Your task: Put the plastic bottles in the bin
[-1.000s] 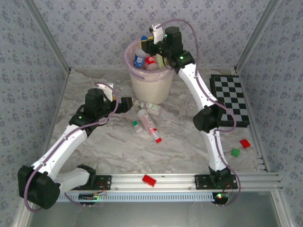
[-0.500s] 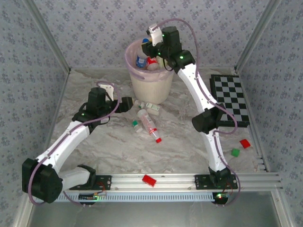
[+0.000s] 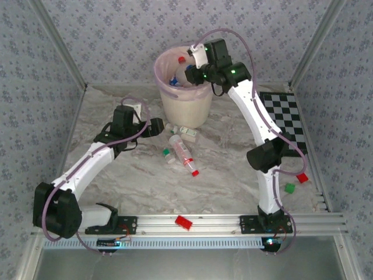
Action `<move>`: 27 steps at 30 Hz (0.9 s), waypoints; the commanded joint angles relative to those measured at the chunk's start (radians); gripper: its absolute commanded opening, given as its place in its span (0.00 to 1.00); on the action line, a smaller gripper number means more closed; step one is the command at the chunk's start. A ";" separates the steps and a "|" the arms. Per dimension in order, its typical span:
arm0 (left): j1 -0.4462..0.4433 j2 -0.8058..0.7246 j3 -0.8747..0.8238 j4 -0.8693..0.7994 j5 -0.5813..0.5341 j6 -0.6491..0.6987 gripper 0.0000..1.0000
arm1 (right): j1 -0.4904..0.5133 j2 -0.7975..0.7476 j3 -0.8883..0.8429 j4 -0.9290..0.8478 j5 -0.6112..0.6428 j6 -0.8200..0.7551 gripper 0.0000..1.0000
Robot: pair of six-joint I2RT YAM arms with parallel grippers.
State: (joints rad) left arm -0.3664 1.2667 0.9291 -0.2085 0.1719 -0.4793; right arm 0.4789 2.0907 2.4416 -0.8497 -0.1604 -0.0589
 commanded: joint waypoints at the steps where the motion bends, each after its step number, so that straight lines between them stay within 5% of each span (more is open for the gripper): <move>1: 0.006 0.011 0.031 0.003 0.018 -0.022 0.96 | -0.025 0.040 -0.060 -0.181 0.061 0.008 0.40; 6: 0.010 0.016 0.028 -0.002 0.015 -0.018 0.96 | -0.047 0.002 -0.056 -0.147 0.042 0.008 0.72; 12: 0.012 0.037 0.020 -0.011 -0.002 -0.033 0.96 | -0.065 -0.090 -0.061 -0.120 0.019 0.008 0.78; 19: 0.012 0.058 -0.003 -0.018 -0.015 -0.047 0.96 | -0.068 -0.164 -0.097 -0.014 -0.051 0.028 0.75; 27: 0.011 0.081 -0.036 -0.009 -0.023 -0.076 0.96 | -0.066 0.029 0.084 0.035 -0.151 0.120 0.45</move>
State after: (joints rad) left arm -0.3599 1.3319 0.9207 -0.2153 0.1631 -0.5308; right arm 0.4110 2.0270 2.4523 -0.8330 -0.2596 0.0139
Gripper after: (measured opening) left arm 0.962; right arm 0.475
